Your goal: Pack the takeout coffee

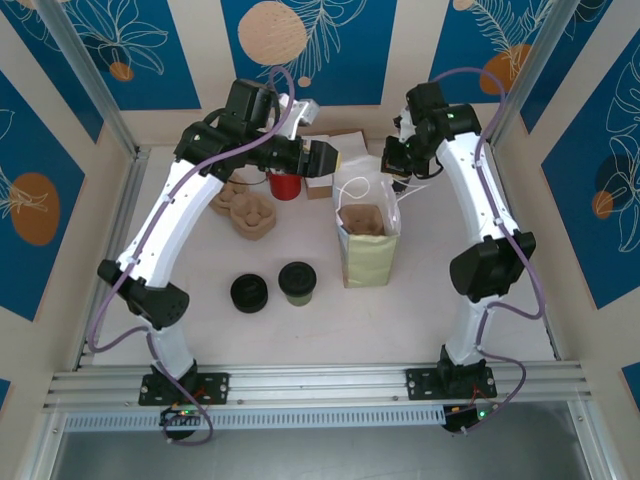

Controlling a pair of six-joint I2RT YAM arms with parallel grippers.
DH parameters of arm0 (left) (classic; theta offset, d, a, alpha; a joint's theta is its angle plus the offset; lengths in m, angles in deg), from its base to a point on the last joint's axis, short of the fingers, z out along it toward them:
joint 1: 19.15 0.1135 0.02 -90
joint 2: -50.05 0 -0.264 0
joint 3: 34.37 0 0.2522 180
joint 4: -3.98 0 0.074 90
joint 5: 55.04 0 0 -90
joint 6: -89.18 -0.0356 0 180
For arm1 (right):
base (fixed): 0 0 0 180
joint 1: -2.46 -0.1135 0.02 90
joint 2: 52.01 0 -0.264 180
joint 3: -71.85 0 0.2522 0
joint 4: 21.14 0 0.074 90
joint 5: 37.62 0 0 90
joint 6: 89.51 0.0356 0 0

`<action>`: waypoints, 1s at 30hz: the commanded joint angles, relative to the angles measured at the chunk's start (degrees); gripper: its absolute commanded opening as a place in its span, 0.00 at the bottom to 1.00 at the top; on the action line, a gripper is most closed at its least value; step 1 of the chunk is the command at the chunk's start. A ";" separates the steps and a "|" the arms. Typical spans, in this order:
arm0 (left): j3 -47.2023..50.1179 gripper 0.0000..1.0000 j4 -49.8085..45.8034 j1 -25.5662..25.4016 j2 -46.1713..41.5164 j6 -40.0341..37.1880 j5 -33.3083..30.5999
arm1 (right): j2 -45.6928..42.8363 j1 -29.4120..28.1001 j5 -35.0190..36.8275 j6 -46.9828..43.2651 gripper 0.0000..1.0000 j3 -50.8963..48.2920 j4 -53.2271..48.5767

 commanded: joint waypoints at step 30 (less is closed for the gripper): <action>14.59 0.72 6.02 0.76 -10.32 3.25 -4.74 | -30.09 1.27 -4.98 30.21 0.00 -32.49 17.13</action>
